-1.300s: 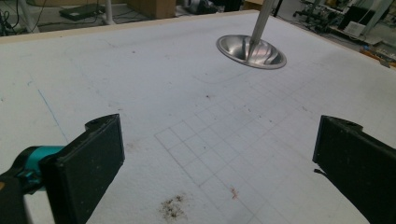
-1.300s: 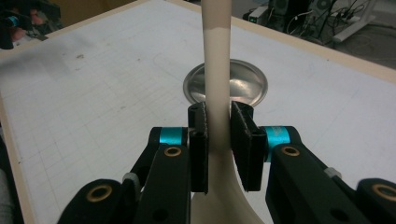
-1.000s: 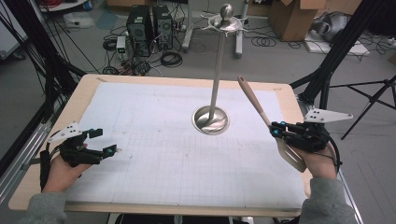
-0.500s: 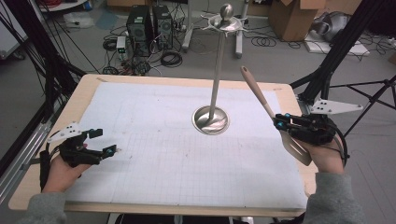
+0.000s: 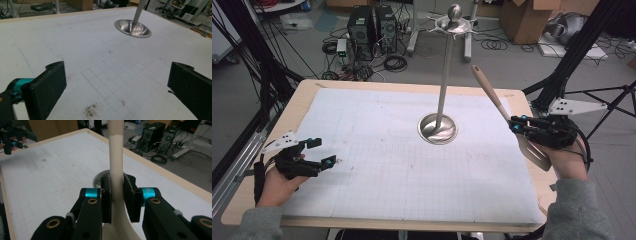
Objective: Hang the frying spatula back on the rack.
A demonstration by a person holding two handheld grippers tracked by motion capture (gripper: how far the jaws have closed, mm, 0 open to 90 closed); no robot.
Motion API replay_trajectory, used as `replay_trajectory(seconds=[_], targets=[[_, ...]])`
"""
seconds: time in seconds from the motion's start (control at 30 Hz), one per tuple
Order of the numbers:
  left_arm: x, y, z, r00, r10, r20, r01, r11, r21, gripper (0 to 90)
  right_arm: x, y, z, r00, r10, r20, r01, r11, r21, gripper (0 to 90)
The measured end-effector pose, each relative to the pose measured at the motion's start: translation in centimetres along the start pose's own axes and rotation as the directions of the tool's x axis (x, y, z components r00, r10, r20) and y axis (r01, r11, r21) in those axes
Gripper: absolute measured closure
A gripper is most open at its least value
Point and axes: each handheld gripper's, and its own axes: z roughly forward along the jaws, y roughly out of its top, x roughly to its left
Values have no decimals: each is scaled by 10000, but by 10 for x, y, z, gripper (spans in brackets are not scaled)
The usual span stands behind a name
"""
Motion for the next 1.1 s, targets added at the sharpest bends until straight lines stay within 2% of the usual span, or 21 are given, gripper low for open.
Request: replay_trajectory(seconds=[0.1,0.37,0.57,0.9,1.1], targets=[[0,0,-1,10000,22,-7,-22,10000,4,25,-4,1,-2,10000,71,20,-71,10000,-27,779],[0,-1,-3,10000,-39,-35,39,10000,0,25,-11,12,-11,9995,289,98,-284,9982,-529,778],[0,-2,-4,10000,-19,-64,19,10000,28,25,-11,24,-14,9996,112,253,-98,9985,-540,778],[1,-3,-5,9999,-75,-99,75,10000,27,26,-9,40,-17,9997,-74,245,88,9982,-587,778],[0,-3,-4,10000,-44,-77,45,10000,83,25,-8,46,-20,9996,-40,264,58,9976,-691,778]])
